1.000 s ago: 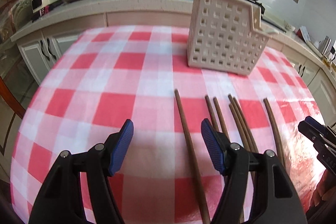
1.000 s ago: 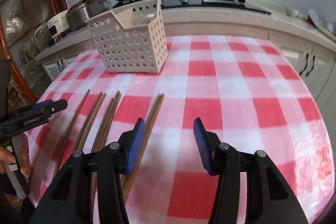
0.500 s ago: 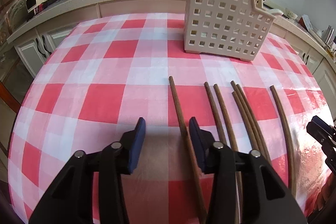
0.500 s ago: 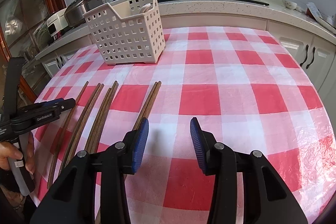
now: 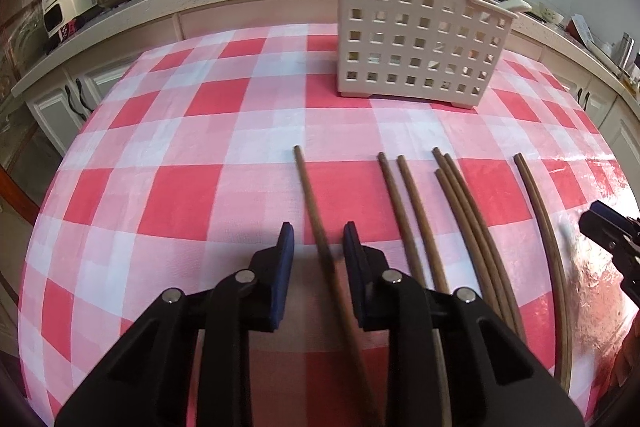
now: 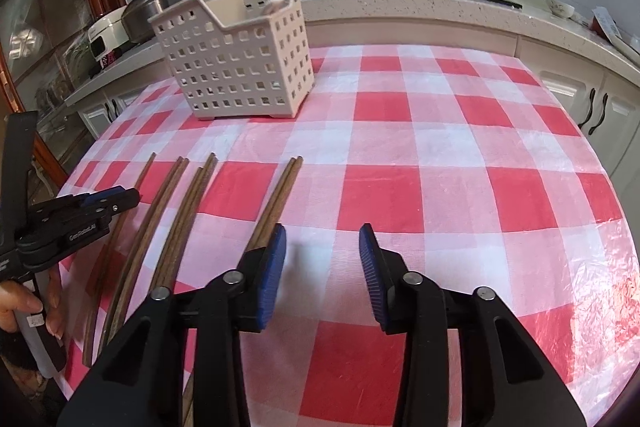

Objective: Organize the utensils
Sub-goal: 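Move the left tool to a wooden chopstick and close on it, then close the right tool on another wooden chopstick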

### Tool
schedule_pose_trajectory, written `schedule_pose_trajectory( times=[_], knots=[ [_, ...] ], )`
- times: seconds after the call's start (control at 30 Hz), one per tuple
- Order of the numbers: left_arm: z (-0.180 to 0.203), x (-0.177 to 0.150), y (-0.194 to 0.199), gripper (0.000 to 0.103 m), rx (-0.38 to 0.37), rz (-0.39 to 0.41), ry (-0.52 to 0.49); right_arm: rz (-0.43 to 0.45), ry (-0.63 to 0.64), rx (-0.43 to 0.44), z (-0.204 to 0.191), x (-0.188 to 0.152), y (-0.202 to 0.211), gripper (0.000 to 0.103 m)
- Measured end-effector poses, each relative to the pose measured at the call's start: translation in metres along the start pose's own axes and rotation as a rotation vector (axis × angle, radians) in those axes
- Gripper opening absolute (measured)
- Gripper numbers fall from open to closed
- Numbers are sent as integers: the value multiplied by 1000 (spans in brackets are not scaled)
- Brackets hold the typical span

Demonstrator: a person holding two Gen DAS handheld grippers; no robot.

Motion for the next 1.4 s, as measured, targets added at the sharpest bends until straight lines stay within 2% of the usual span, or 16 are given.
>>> schedule_pose_trajectory(
  times=[0.07, 0.17, 0.23, 0.57, 0.87, 1.0, 1.4],
  knots=[
    [5, 1, 0, 9, 5, 7, -13, -14, -2, 4, -1, 0, -4, 32],
    [10, -1, 1, 7, 7, 23, -25, -28, -3, 21, -6, 1, -7, 30],
    [8, -3, 3, 6, -18, 30, -10, -33, 0, 29, -10, 1, -8, 30],
    [-4, -12, 9, 6, -93, 36, 27, -57, 3, 7, -25, -4, -13, 24],
    [-19, -15, 7, 6, -107, 36, 30, -71, 3, -43, -34, -4, -18, 23],
    [-22, -16, 7, 6, -105, 42, 25, -65, 9, -101, -35, -5, -20, 21],
    [-23, -15, 6, 6, -118, 26, -3, -91, 53, -171, -45, -4, -28, 21]
  ],
)
Point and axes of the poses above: each gripper's, at about its wrist camera, not at the fingertips, and y roughly against the way its jaws point, z to its right, x to its top, the point moved 1 cm from there along -y, roughly the way its jaws point, and after that the axes turned 14 degrees about -y, right-handed, at the moved point
